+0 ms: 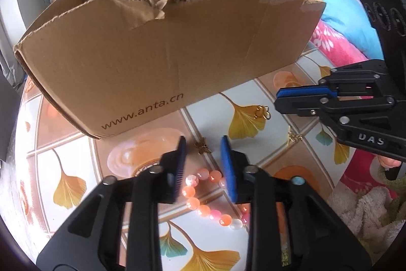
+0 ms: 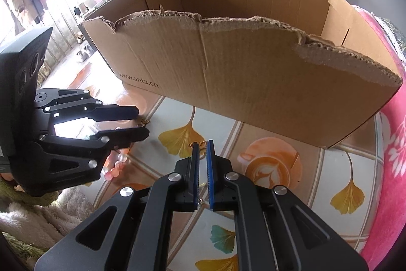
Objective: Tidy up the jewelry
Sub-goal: 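Close the right gripper on the small gold chain earring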
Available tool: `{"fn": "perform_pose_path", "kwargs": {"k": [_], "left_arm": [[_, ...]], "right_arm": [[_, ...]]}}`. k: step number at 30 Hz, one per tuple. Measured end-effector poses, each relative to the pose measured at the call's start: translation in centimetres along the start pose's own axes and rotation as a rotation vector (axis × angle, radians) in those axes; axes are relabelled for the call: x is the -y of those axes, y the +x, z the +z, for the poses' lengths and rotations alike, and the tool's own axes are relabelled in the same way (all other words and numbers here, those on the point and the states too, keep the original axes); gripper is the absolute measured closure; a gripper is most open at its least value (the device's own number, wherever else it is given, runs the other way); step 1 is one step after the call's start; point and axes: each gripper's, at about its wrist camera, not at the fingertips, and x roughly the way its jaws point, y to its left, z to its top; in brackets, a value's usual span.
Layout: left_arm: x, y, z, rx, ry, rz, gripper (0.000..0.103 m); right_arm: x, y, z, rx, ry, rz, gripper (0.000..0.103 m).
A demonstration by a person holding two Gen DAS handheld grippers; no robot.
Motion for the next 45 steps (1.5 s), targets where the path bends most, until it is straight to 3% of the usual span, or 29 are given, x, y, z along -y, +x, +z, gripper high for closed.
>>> {"fn": "perform_pose_path", "kwargs": {"k": [5, 12, 14, 16, 27, 30, 33, 44, 45], "left_arm": [[0.0, 0.2, 0.2, -0.004, 0.0, 0.001, 0.097], [0.8, 0.3, 0.3, 0.0, 0.029, -0.011, 0.098], [0.9, 0.4, 0.3, 0.002, 0.032, -0.01, 0.098], [1.0, 0.4, 0.4, 0.003, 0.031, -0.01, 0.098], [0.5, 0.0, 0.1, 0.01, 0.024, -0.018, 0.101], [0.3, -0.1, 0.0, 0.011, 0.022, -0.019, 0.101], [0.0, -0.3, -0.1, 0.013, 0.02, -0.022, 0.101], [-0.3, -0.4, -0.2, 0.015, 0.012, -0.029, 0.101], [-0.3, -0.5, -0.2, 0.017, 0.01, -0.032, 0.101]], "right_arm": [[0.4, -0.4, -0.5, 0.008, 0.012, -0.007, 0.097], [0.6, -0.3, -0.5, -0.001, 0.012, -0.002, 0.097], [0.4, 0.0, -0.3, -0.015, 0.0, 0.007, 0.09], [0.0, 0.2, -0.2, -0.014, -0.015, 0.004, 0.074], [-1.5, 2.2, 0.6, -0.039, -0.125, -0.037, 0.073], [-1.6, 2.4, 0.5, -0.044, -0.13, -0.033, 0.075], [-1.7, 2.4, 0.7, -0.05, -0.116, -0.016, 0.09], [-0.6, 1.7, 0.1, -0.038, -0.076, -0.01, 0.09], [-0.4, 1.6, 0.1, -0.041, -0.069, -0.005, 0.099]]}}
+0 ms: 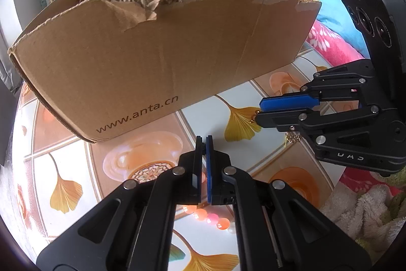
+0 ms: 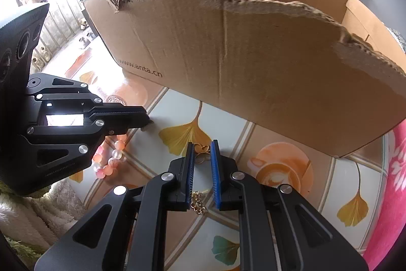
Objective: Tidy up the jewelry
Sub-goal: 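Close the right gripper on the small gold chain earring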
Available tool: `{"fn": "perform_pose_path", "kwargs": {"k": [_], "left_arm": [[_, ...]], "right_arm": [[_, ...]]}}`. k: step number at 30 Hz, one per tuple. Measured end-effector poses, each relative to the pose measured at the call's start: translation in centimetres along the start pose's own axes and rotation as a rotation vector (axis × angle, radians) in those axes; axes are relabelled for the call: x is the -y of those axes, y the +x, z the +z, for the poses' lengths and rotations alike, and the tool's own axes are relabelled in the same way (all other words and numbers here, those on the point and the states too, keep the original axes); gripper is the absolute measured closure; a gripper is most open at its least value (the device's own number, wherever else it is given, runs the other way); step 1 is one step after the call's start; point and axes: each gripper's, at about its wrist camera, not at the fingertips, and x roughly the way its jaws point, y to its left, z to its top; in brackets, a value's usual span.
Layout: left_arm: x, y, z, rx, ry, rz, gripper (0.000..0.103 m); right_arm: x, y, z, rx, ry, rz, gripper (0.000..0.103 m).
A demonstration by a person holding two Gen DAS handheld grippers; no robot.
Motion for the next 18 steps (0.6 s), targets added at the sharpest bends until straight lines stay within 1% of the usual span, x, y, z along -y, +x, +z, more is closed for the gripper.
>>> {"fn": "perform_pose_path", "kwargs": {"k": [4, 7, 8, 9, 11, 18], "left_arm": [[-0.1, -0.7, 0.0, 0.018, -0.001, -0.015, 0.101], [-0.3, -1.2, -0.2, 0.007, 0.0, -0.031, 0.1], [-0.3, -1.2, -0.2, -0.004, 0.001, -0.031, 0.096], [-0.3, -1.2, -0.3, -0.011, 0.002, -0.027, 0.089], [-0.3, -1.2, -0.4, -0.018, 0.006, -0.019, 0.081], [0.3, -0.6, -0.3, -0.041, 0.034, 0.003, 0.081]], "right_arm": [[0.4, -0.6, -0.2, 0.007, 0.018, -0.008, 0.099], [0.7, -1.2, -0.5, 0.012, 0.028, -0.011, 0.099], [0.8, -1.3, -0.5, 0.015, 0.031, -0.012, 0.099], [0.8, -1.4, -0.5, 0.016, 0.033, -0.011, 0.099], [0.9, -1.6, -0.6, 0.019, 0.043, 0.0, 0.099], [0.9, -1.7, -0.6, 0.03, 0.055, 0.008, 0.099]]}}
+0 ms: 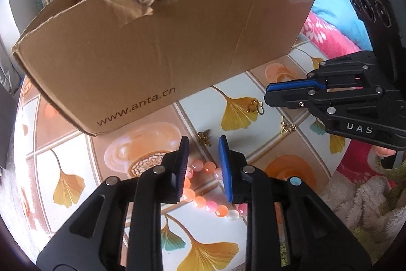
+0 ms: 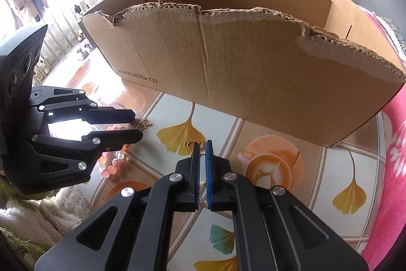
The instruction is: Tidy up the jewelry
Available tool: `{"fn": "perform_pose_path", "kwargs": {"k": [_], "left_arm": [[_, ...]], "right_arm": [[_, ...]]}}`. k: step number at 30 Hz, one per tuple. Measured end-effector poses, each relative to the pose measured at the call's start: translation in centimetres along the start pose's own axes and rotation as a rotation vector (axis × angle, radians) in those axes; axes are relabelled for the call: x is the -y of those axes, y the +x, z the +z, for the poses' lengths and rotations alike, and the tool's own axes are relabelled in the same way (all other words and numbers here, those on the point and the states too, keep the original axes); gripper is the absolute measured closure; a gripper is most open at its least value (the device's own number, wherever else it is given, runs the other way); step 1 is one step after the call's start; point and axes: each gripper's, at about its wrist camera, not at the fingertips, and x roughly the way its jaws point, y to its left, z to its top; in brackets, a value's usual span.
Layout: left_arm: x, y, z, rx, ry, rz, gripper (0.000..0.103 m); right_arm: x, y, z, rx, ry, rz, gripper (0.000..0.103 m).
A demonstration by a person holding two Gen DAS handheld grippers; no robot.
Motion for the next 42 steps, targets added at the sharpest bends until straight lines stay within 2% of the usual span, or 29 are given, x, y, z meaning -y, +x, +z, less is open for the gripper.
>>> {"fn": "perform_pose_path", "kwargs": {"k": [1, 3, 6, 21, 26, 29, 37, 39, 42], "left_arm": [[0.2, 0.1, 0.1, -0.004, 0.01, 0.012, 0.082], [0.8, 0.6, 0.5, -0.01, 0.034, 0.041, 0.094], [1.1, 0.9, 0.9, -0.021, 0.056, 0.054, 0.096], [1.5, 1.4, 1.6, -0.025, 0.092, 0.036, 0.095], [1.9, 1.5, 1.7, -0.035, 0.12, 0.002, 0.083], [2.1, 1.7, 1.6, -0.037, 0.141, 0.009, 0.082], [2.0, 2.0, 1.8, -0.033, 0.131, 0.016, 0.086], [2.0, 2.1, 1.7, -0.017, 0.149, 0.02, 0.094], [2.5, 2.1, 1.6, -0.016, 0.174, 0.028, 0.097]], "right_arm": [[0.0, -0.1, 0.0, 0.002, 0.0, 0.001, 0.099], [0.1, -0.2, 0.0, 0.007, 0.002, 0.002, 0.099], [0.2, -0.4, 0.1, 0.015, 0.007, 0.005, 0.099], [0.6, -0.6, -0.2, 0.019, 0.03, 0.016, 0.099], [0.7, -0.6, -0.2, 0.02, 0.034, 0.02, 0.099], [0.6, -0.6, -0.2, 0.021, 0.033, 0.018, 0.099], [0.5, -0.7, -0.1, 0.026, 0.039, 0.02, 0.099], [0.6, -0.7, -0.1, 0.026, 0.038, 0.02, 0.099], [0.6, -0.6, -0.1, 0.027, 0.038, 0.019, 0.099]]}}
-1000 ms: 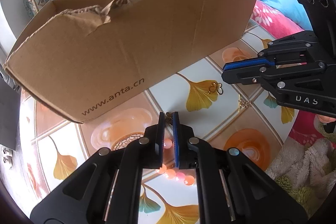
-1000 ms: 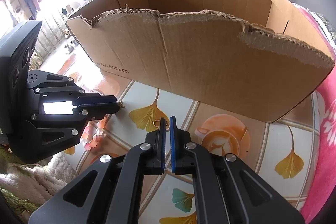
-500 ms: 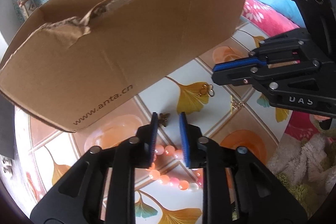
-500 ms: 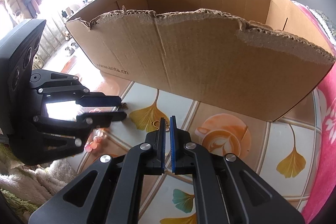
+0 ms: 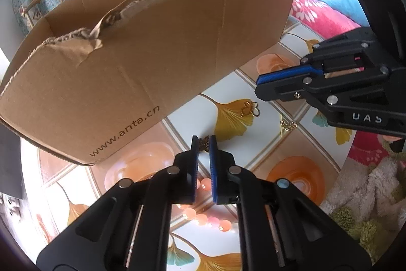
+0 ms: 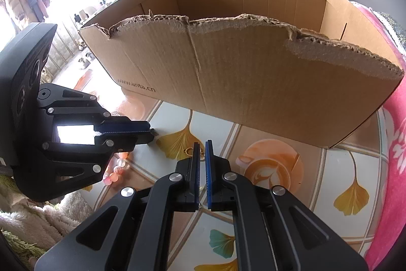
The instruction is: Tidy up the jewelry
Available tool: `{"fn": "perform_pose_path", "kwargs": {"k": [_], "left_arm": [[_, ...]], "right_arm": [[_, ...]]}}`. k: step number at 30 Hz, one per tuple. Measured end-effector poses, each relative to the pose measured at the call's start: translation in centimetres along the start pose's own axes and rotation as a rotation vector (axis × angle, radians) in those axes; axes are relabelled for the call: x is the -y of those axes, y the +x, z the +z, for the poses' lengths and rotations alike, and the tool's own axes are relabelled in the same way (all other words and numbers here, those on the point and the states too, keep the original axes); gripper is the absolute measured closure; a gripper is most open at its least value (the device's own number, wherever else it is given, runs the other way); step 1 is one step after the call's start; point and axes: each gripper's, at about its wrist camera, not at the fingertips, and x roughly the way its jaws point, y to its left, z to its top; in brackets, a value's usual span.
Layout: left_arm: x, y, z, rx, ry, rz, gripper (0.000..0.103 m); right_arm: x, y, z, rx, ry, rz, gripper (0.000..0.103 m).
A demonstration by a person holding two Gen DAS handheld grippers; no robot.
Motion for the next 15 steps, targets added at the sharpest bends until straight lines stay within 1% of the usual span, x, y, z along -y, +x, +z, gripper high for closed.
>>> {"fn": "perform_pose_path", "kwargs": {"k": [4, 9, 15], "left_arm": [[-0.02, 0.02, -0.05, 0.006, -0.003, -0.001, 0.097], [0.38, -0.04, -0.2, 0.016, 0.015, 0.016, 0.097], [0.11, -0.38, -0.48, 0.023, 0.005, 0.012, 0.097]], "right_arm": [[0.02, 0.08, -0.04, 0.002, 0.002, -0.004, 0.099], [0.17, -0.08, 0.03, 0.006, 0.007, -0.009, 0.099], [0.22, -0.24, 0.03, 0.005, 0.006, -0.01, 0.099]]}}
